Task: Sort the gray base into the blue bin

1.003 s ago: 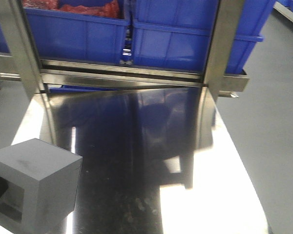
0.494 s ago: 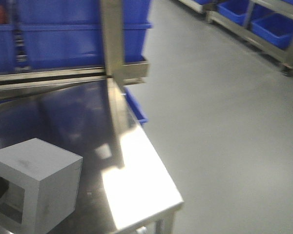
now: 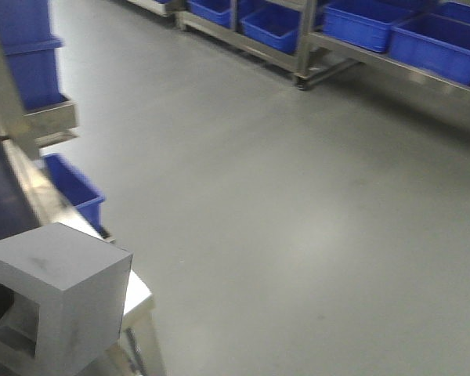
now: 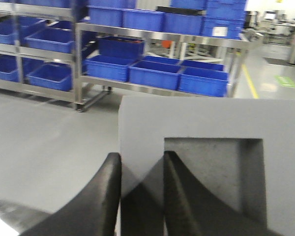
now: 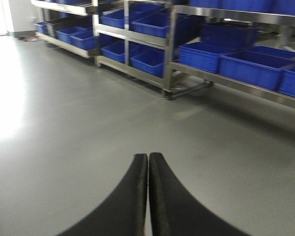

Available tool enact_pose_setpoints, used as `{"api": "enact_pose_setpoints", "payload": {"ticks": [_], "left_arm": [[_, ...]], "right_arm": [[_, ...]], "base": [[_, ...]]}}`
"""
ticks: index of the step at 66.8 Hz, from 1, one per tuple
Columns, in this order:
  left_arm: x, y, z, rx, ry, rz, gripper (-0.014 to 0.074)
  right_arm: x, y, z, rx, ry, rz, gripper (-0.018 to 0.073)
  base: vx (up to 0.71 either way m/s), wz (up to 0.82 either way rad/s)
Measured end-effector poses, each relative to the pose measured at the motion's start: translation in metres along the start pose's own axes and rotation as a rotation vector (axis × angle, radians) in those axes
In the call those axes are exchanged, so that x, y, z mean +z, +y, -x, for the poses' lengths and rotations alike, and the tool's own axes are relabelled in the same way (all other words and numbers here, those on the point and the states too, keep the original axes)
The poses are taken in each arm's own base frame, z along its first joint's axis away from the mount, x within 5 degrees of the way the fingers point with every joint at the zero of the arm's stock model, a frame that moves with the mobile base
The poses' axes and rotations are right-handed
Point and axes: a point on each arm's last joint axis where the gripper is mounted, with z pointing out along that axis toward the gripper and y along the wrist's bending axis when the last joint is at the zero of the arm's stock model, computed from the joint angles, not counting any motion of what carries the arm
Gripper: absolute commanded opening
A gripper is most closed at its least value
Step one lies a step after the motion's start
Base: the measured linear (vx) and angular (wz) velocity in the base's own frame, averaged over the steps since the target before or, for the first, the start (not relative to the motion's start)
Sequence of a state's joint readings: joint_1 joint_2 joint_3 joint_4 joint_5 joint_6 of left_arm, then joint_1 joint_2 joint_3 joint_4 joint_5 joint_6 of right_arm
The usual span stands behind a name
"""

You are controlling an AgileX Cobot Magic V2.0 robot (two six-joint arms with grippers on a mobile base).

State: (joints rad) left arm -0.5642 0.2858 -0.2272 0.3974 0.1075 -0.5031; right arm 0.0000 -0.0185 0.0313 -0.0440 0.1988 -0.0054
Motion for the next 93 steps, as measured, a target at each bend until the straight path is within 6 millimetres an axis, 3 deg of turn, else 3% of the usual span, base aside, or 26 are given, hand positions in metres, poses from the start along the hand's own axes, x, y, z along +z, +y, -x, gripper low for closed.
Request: {"api": "enact_pose_setpoints", "payload": {"ticks": [59,93], "left_arm": [[0.0,0.0,-0.0001,0.0,0.001,0.0,-0.0007],[0.0001,0.0,-0.0004,0.0,0.001,0.0,-0.0007]], "right_arm": [[0.0,0.0,0.0,0.0,0.0,0.0,-0.0005],[0.0,0.0,0.0,0.0,0.0,0.0,-0.0005]], "base": [[0.02,-0.75],[0.21,-0.31]]}}
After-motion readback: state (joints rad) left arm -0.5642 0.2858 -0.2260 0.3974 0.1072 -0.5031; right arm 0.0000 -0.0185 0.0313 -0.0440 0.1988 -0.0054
